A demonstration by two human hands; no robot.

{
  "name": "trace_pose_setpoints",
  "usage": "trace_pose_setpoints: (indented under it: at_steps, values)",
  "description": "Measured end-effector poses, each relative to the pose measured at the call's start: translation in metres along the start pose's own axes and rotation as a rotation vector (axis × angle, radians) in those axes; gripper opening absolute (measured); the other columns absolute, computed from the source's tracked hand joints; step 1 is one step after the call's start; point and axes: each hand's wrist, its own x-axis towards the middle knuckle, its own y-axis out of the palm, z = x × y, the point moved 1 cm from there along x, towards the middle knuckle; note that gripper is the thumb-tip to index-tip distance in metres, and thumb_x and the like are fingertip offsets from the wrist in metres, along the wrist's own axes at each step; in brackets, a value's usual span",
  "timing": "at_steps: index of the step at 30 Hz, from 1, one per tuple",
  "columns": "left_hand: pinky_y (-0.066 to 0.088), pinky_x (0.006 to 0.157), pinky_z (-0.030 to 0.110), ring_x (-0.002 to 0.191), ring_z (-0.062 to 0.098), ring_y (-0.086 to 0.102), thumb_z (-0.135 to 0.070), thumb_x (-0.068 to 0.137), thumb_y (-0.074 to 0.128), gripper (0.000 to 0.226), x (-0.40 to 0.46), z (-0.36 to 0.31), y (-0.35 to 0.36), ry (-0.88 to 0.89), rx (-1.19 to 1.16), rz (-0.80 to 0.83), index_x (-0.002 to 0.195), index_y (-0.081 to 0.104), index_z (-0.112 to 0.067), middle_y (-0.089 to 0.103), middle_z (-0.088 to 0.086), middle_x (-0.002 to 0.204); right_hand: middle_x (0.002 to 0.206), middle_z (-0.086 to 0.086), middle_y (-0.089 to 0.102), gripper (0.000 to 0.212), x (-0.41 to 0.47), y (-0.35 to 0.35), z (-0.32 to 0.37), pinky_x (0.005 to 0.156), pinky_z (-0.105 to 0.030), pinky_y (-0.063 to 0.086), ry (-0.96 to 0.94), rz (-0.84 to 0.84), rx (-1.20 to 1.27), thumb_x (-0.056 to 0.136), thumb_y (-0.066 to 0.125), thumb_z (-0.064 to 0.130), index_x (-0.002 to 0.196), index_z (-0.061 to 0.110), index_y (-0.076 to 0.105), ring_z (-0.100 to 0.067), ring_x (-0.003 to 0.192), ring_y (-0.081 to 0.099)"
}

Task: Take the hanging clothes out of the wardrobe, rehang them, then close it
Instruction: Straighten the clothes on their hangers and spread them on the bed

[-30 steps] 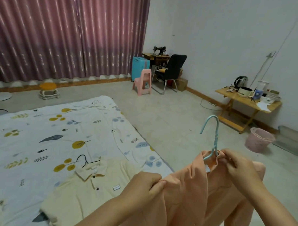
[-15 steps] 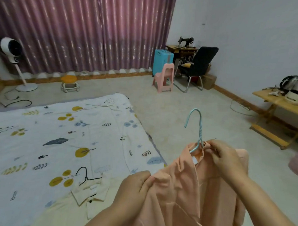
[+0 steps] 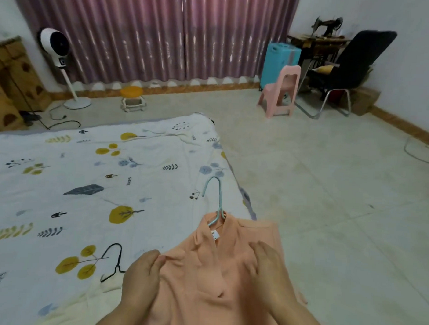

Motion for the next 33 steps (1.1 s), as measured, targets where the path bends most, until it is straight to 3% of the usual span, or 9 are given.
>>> trace_pose_setpoints:
  at_steps: [2,6,8,11,15,19,26,29,33]
  values:
    - [0.034,0.057,0.023,0.065,0.023,0.053,-0.039,0.077,0.038,0.027,0.009,0.029,0.022,-0.042,0.062,0.014,0.056,0.041,-0.022,0.053,0.001,0.060,0.149,-0.008,0.034,0.057,-0.006,0.039,-0.019,0.108,-0.030,0.031,0.075,0.095,-0.094,0.090,0.056,0.033,0.141,0.020,0.034,-0.020,0.136,0.035]
    - [0.029,0.054,0.018,0.064,0.018,0.048,-0.027,0.093,0.044,0.036,0.019,0.078,0.055,-0.084,0.175,0.037,0.058,0.040,-0.022,0.049,-0.005,0.061,0.091,-0.014,0.073,0.099,-0.014,0.120,-0.058,0.050,-0.032,0.055,0.171,0.157,-0.161,0.018,0.092,0.043,0.104,0.018,0.052,-0.027,0.075,0.072]
    - [0.028,0.054,0.019,0.068,0.020,0.049,-0.019,0.095,0.046,0.033,0.022,0.094,0.067,-0.106,0.237,0.053,0.063,0.044,-0.017,0.050,-0.005,0.064,0.092,-0.016,0.072,0.082,-0.020,0.150,-0.070,0.047,-0.039,0.055,0.180,0.172,-0.204,0.027,0.089,0.043,0.100,0.014,0.065,-0.031,0.075,0.072]
    - [0.042,0.073,0.034,0.092,0.028,0.055,-0.023,0.094,0.047,0.019,0.019,0.105,0.083,-0.150,0.330,0.078,0.099,0.060,-0.010,0.061,0.005,0.092,0.113,-0.016,0.067,0.070,-0.029,0.167,-0.074,0.063,-0.046,0.058,0.218,0.236,-0.270,0.053,0.085,0.041,0.114,0.011,0.068,-0.033,0.096,0.068]
    - [0.052,0.077,0.044,0.095,0.035,0.062,-0.048,0.082,0.029,0.061,-0.001,0.104,0.100,-0.042,0.567,0.285,0.111,0.065,-0.008,0.066,0.012,0.106,0.141,-0.015,0.047,0.078,-0.037,0.169,-0.063,0.092,-0.051,0.048,0.265,0.262,-0.244,0.072,0.075,0.044,0.139,0.018,0.045,-0.034,0.126,0.049]
    - [0.017,0.114,0.031,0.140,0.021,0.022,-0.063,0.062,-0.007,0.101,-0.007,0.110,0.089,-0.036,0.587,0.439,0.146,0.025,-0.018,0.024,0.003,0.154,0.159,-0.002,-0.006,0.064,-0.037,0.163,-0.057,0.115,-0.037,0.017,0.264,0.285,-0.232,0.098,0.027,0.047,0.149,0.027,-0.006,-0.021,0.146,0.001]
    - [0.042,0.081,0.037,0.098,0.027,0.056,-0.050,0.080,0.016,0.064,-0.020,0.155,-0.018,-0.113,0.461,0.089,0.104,0.062,-0.012,0.062,0.003,0.102,0.148,-0.009,0.035,0.045,-0.032,0.153,-0.007,0.110,-0.033,0.027,0.157,0.189,-0.125,0.094,0.044,0.022,0.138,0.017,0.042,-0.024,0.137,0.030]
    - [0.042,0.085,0.041,0.105,0.033,0.055,-0.025,0.094,0.038,0.035,-0.038,0.193,-0.063,-0.237,0.608,0.089,0.113,0.061,-0.006,0.061,0.011,0.116,0.139,-0.013,0.047,0.038,-0.034,0.163,0.036,0.107,-0.039,0.033,0.012,0.118,-0.056,0.090,0.049,0.016,0.127,0.012,0.056,-0.030,0.130,0.042]
    - [0.034,0.101,0.038,0.128,0.028,0.040,-0.024,0.096,0.023,0.046,-0.056,0.242,-0.108,-0.395,0.747,0.128,0.138,0.040,-0.014,0.045,0.009,0.139,0.147,-0.010,0.036,0.043,-0.035,0.181,0.096,0.112,-0.035,0.024,-0.151,0.228,-0.043,0.094,0.037,0.024,0.135,0.016,0.047,-0.025,0.137,0.030]
